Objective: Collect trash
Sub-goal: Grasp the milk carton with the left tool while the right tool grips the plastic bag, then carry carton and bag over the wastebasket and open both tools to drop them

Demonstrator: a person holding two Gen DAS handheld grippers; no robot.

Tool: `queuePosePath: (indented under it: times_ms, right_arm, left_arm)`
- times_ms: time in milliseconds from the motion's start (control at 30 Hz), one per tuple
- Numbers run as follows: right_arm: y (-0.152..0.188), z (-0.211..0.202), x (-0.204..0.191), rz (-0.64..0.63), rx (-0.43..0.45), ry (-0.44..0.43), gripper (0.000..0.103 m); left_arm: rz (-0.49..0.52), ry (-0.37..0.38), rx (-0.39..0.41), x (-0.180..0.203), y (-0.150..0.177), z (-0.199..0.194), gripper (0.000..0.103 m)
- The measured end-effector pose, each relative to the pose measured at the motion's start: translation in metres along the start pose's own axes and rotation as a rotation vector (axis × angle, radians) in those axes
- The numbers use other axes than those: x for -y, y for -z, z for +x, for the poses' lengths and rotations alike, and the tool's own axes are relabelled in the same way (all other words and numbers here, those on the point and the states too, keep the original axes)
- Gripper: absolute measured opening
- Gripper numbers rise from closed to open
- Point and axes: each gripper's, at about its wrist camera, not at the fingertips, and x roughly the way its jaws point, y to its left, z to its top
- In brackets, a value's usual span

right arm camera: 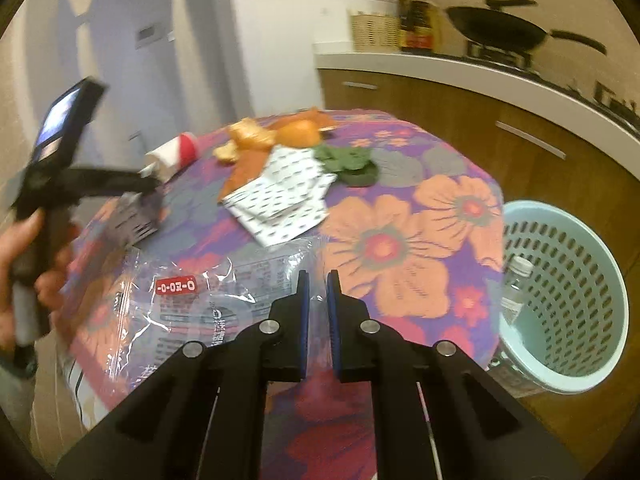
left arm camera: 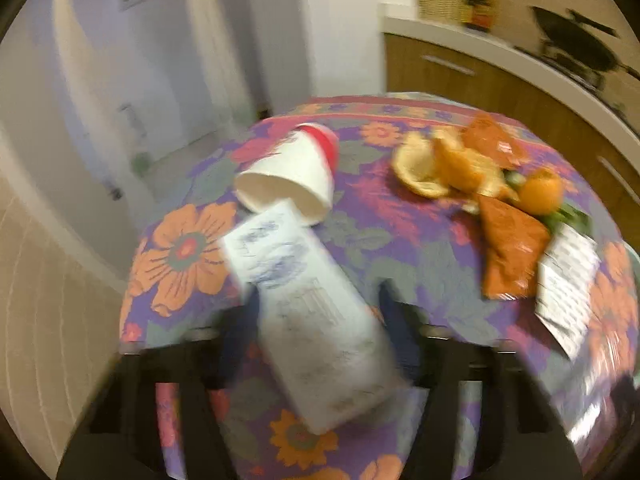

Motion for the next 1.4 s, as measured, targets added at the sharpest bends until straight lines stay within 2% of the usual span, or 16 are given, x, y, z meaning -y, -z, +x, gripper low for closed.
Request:
queuePosePath:
  times_ms: [100,233,333,367,433,533,633,667,733,867,967,1033,1200,1233,1300,1400]
  right_arm:
    - [0.002,0.000,0.008,0.043,-0.010,0.014,0.007]
    - [0.007,-0.008,0.012,0.046,-0.005,0.024,0.007]
    - [0.011,-0.010,0.013,0.052,-0.010,0.021,0.007]
    - [0.012,-0.010,0.013,0.056,-0.013,0.019,0.007]
    - [0.012,-0.010,0.013,0.058,-0.018,0.006,0.007]
    - [0.011,-0.011,0.012,0.053,-0.008,-0.012,0.011]
    - [0.011,-0.016,0.014,0.057,0.007,-0.046,0.033]
    - [0.012,-0.019,0.017,0.063,0.014,-0.054,0.051]
    - [0.013,-0.025,0.020,0.075,0.032,-0.058,0.064]
    - [0.017,-0.027,0.023,0.085,0.005,-0.110,0.070]
    - [0.023,-0.022,0.012,0.051,-0.021,-0.109,0.071]
    - [0.024,-0.014,0.008,0.049,-0.039,-0.085,0.071]
    - [0.017,0.001,0.006,0.067,-0.039,-0.112,0.069]
    - [0.016,0.003,0.003,0.057,-0.042,-0.118,0.062]
    - [0.016,0.009,-0.006,0.025,-0.061,-0.112,0.025]
    - [0.016,0.012,-0.009,0.015,-0.064,-0.103,0.010]
  left_arm:
    - [0.078,0.015,0.016,0.005,0.007,-0.009,0.027]
    - [0.163,0.083,0.040,0.004,0.017,-0.018,0.026]
    - [0.194,0.102,0.052,-0.003,0.025,-0.025,0.039]
    - [0.192,0.092,0.056,-0.006,0.027,-0.026,0.049]
    - [0.193,0.075,0.077,-0.010,0.029,-0.030,0.055]
    - [0.179,0.099,0.061,-0.011,0.028,-0.028,0.064]
    - [0.169,0.120,0.036,-0.007,0.024,-0.017,0.066]
    - [0.159,0.121,0.025,-0.007,0.024,-0.012,0.065]
    - [0.135,0.127,-0.002,-0.006,0.023,-0.003,0.055]
    - [0.105,0.125,0.025,-0.006,0.025,-0.001,0.054]
    - [0.093,0.143,0.042,-0.008,0.026,-0.004,0.053]
    - [0.094,0.164,0.061,-0.010,0.027,-0.010,0.053]
    - [0.113,0.195,0.115,-0.007,0.029,-0.027,0.053]
    - [0.115,0.202,0.119,-0.007,0.030,-0.029,0.053]
    - [0.116,0.218,0.124,-0.005,0.030,-0.031,0.053]
    - [0.129,0.244,0.135,0.001,0.031,-0.035,0.053]
